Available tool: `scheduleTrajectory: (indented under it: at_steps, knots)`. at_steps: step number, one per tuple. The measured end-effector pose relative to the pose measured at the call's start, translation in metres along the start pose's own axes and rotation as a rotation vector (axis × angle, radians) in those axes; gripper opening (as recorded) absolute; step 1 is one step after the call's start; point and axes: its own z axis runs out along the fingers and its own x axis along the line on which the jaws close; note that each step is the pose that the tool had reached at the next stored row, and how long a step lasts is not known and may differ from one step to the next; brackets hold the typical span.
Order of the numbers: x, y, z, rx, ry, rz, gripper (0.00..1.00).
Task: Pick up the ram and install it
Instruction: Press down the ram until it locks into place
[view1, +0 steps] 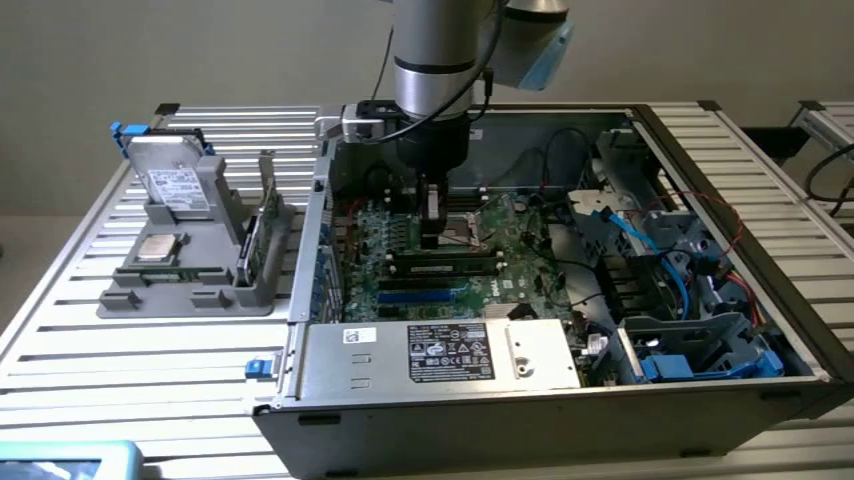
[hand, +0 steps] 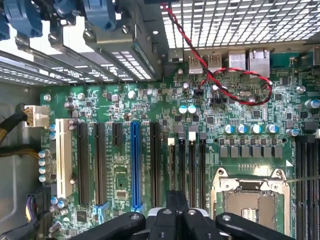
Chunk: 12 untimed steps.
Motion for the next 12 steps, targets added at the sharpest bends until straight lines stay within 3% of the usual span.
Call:
scheduleTrajectory:
  at_steps: [5, 12]
  knots:
    - [0.0007, 0.0, -0.0053, -0.0049, 0.0002, 0.055, 0.11]
    - [0.0008, -0.001, -0.0076, 0.0037, -0.0007, 0.099, 0.11]
